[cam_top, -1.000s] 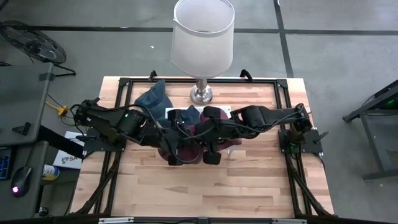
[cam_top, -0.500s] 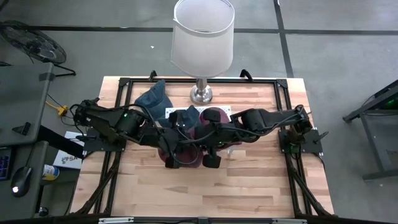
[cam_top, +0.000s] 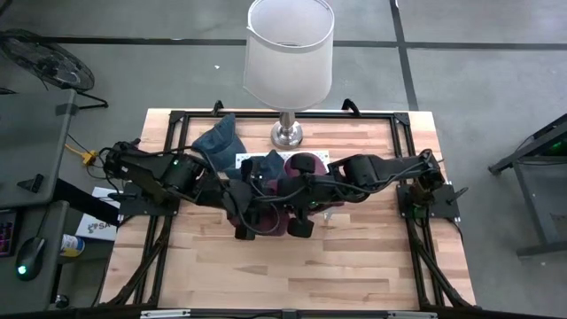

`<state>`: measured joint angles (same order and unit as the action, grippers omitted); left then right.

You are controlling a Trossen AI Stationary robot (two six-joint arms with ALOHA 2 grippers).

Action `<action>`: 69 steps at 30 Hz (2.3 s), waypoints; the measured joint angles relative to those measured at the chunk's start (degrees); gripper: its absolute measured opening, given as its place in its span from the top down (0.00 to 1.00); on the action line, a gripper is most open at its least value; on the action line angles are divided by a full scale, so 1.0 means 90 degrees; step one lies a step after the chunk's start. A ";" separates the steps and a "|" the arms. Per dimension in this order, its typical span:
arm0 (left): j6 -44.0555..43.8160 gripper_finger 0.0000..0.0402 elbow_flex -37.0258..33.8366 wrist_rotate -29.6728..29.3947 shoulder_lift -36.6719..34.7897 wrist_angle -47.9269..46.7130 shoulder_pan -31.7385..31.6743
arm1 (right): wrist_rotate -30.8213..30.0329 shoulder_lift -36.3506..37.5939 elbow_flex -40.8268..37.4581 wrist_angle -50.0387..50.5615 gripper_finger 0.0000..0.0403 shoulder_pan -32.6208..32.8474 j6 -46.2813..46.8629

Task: Pick & Place hat
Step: Stack the red cap on top of the other red cap on the shelf

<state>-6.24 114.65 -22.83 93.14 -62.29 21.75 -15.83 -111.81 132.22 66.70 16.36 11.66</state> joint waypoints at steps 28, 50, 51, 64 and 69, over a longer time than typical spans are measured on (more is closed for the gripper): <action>-0.1832 0.46 0.1479 -0.1393 -0.0299 -0.3105 0.0266 | -0.1830 0.0510 -0.0002 0.0827 0.95 0.0118 0.1993; -0.2166 0.46 0.1464 -0.2691 -0.0457 -0.3081 0.1545 | -0.3808 0.0818 0.0002 0.2584 0.95 0.1476 0.5720; -0.2164 0.46 0.1464 -0.2691 -0.0457 -0.3081 0.1547 | -0.3826 0.0807 0.0002 0.2586 0.95 0.1489 0.5781; -0.0563 0.46 -0.0700 -0.1014 -0.0754 -0.0153 0.1236 | -0.3849 0.0794 0.0002 0.2589 0.95 0.1512 0.5963; -0.0233 0.50 -0.1772 -0.0466 -0.1054 0.0825 0.0861 | -0.3944 0.0792 0.0002 0.2591 0.95 0.1504 0.5951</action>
<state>-8.34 98.71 -27.02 83.66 -54.86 29.50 -51.33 -104.68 132.25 90.02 29.89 65.21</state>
